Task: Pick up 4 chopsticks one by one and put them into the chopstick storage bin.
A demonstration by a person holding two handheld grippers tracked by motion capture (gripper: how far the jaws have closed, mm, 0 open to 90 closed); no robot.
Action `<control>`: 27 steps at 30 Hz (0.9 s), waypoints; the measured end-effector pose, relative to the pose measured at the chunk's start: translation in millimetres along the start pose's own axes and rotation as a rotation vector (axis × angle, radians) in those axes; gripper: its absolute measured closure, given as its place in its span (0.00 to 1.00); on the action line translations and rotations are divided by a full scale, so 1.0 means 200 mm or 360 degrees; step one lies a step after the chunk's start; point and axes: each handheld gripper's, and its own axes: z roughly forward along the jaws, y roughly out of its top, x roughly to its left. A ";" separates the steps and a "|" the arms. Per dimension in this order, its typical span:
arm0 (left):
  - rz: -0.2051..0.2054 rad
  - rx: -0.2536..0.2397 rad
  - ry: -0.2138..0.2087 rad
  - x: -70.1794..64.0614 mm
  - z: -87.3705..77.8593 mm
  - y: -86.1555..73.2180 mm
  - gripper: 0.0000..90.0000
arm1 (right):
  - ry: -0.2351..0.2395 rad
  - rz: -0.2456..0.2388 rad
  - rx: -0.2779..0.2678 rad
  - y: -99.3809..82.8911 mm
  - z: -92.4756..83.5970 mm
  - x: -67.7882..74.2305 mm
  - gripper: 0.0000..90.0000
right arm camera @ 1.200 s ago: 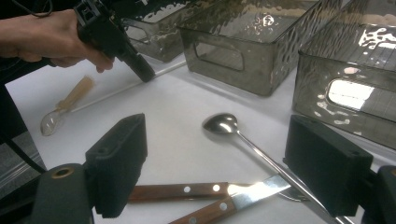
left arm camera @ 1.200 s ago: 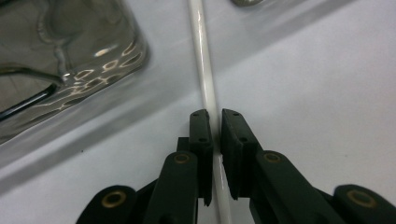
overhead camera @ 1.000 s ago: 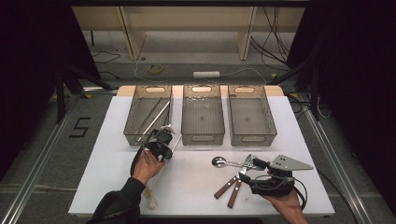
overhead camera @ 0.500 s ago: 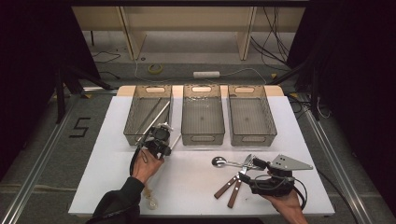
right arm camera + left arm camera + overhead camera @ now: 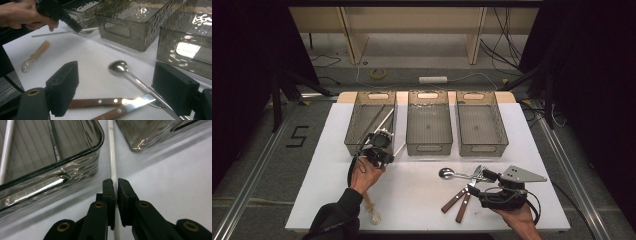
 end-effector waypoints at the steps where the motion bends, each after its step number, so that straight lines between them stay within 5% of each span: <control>1: 0.0007 -0.0004 0.0000 0.00 -0.01 0.00 0.94 | 0.0000 -0.0001 -0.0001 0.00 0.00 0.00 0.25; 14: 0.0031 -0.0072 -0.0049 0.01 -0.12 -0.01 0.94 | 0.0001 0.0000 0.0001 0.00 0.00 0.00 0.25; 25: 0.0079 -0.0215 -0.0087 0.02 -0.34 0.02 0.94 | -0.0002 0.0001 0.0007 0.00 0.00 0.00 0.25; 27: 0.0066 -0.0242 -0.0137 0.04 -0.37 0.04 0.94 | -0.0003 0.0002 0.0010 0.00 0.01 0.00 0.25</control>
